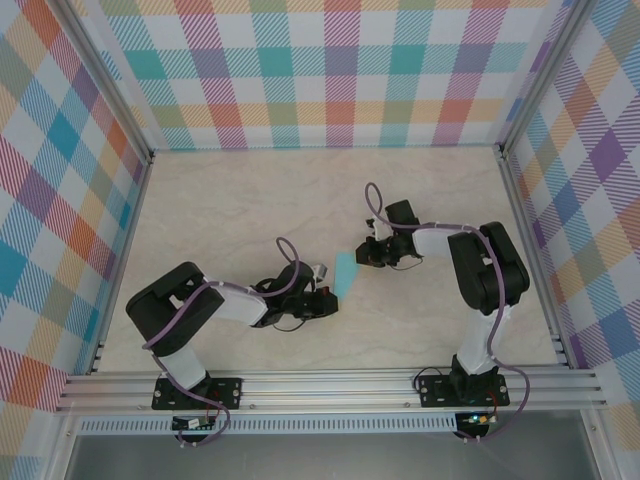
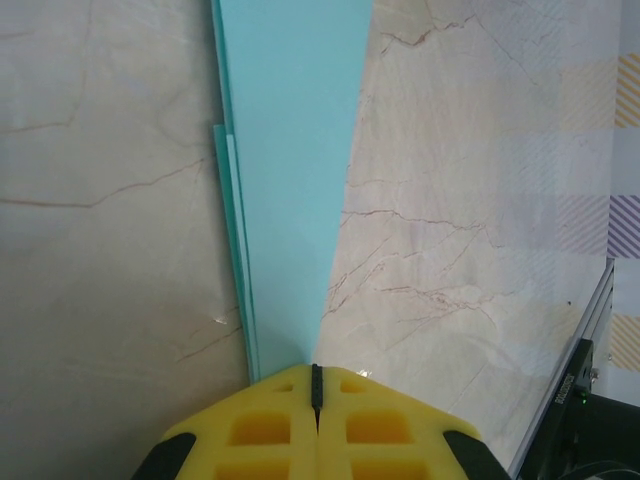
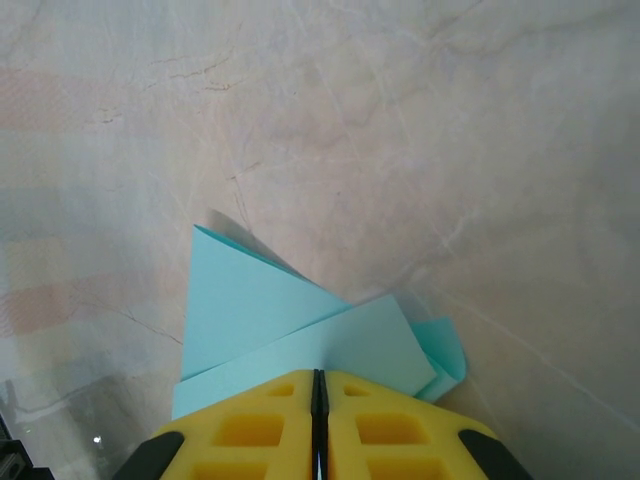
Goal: Fold a paper plane with a square sheet of paper (fold left side to right side)
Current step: Fold the wing for the fifth time at the center of the table, then turn over the paper plane at the center of the table.
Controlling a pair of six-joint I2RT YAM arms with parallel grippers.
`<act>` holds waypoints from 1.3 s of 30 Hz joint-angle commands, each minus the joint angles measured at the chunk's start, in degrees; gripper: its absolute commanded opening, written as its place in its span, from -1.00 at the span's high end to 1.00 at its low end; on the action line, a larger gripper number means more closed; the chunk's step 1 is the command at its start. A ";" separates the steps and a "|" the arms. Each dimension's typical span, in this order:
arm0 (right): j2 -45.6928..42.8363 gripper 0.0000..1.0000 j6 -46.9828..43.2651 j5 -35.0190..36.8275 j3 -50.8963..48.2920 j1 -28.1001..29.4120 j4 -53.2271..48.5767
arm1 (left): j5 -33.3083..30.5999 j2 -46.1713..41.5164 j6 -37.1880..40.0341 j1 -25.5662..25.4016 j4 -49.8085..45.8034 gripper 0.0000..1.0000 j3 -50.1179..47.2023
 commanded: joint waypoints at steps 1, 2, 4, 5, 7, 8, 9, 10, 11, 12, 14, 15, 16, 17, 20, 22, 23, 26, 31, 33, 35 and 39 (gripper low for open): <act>3.30 0.78 -0.57 8.19 1.10 -3.08 0.69 | 1.91 -0.78 -0.18 -0.50 -9.82 1.00 -3.41; 3.51 0.78 -0.50 7.66 1.30 -3.20 0.27 | 2.05 -1.14 -0.15 -0.58 -10.01 1.00 -3.59; 3.96 0.77 -0.36 6.45 1.88 -3.34 -0.42 | 2.15 -2.25 -0.03 -0.86 -10.70 1.00 -4.03; 4.14 0.77 -0.28 5.66 2.14 -3.38 -0.78 | 2.35 -2.61 0.10 -0.96 -10.84 1.00 -4.23; 4.72 0.77 0.35 4.31 2.67 -3.47 -1.51 | 2.65 -3.33 0.42 -1.18 -11.19 1.00 -4.52; 4.91 0.77 0.68 3.70 3.00 -3.55 -2.02 | 2.77 -3.46 0.51 -1.21 -11.41 1.00 -4.60; 5.23 0.76 0.89 2.89 3.40 -3.62 -2.52 | 2.91 -3.78 0.50 -1.29 -11.47 1.00 -4.61; 5.57 0.75 1.16 1.85 3.93 -3.66 -3.28 | 3.12 -4.07 0.63 -1.39 -11.42 1.00 -4.69; 5.93 0.75 1.33 0.96 4.37 -3.81 -3.82 | 3.26 -4.44 0.70 -1.43 -11.31 1.00 -4.84; 5.97 0.74 1.51 -0.02 4.73 -3.89 -3.95 | 3.37 -5.01 0.82 -1.43 -11.29 1.00 -4.87; 5.62 0.71 1.80 -1.56 5.43 -3.94 -4.29 | 3.25 -6.77 1.38 -1.42 -12.20 1.00 -4.79; 4.96 0.68 1.79 -1.89 5.94 -3.98 -4.54 | 2.63 -8.06 1.75 -1.38 -13.51 1.00 -4.62; 3.98 0.61 1.79 -1.79 6.47 -3.99 -5.06 | 1.72 -9.64 2.18 -1.43 -15.10 0.98 -4.36; 2.67 0.52 1.72 -1.30 6.98 -3.92 -5.68 | 0.34 -11.40 2.81 -1.38 -16.83 0.97 -4.05; -2.17 0.26 0.65 1.98 9.08 -3.91 -9.23 | -6.19 -17.55 5.54 -1.38 -25.09 0.84 -1.65; -6.00 0.09 -0.35 5.33 10.68 -3.82 -12.56 | -12.63 -21.66 7.44 -1.37 -29.77 0.80 0.16; -8.06 0.00 -0.61 7.38 11.18 -3.59 -14.37 | -16.78 -23.59 8.18 -1.43 -31.56 0.73 0.94; -13.13 -0.22 0.04 13.80 11.22 -2.00 -19.36 | -29.43 -28.55 9.15 -1.43 -35.93 0.50 2.83; -18.46 -0.47 7.14 21.17 6.35 5.72 -23.32 | -43.10 -32.20 9.01 -1.21 -38.49 0.15 5.86; -18.21 -0.51 10.24 21.76 4.32 9.16 -21.99 | -44.83 -32.46 8.82 -1.19 -38.93 0.12 6.54; -16.25 -0.51 12.47 22.81 4.17 12.11 -21.49 | -45.62 -32.60 8.26 -1.12 -39.39 0.10 6.73; -10.09 -0.47 14.31 26.53 7.86 16.29 -23.56 | -45.41 -33.54 7.07 -1.14 -38.89 0.07 5.41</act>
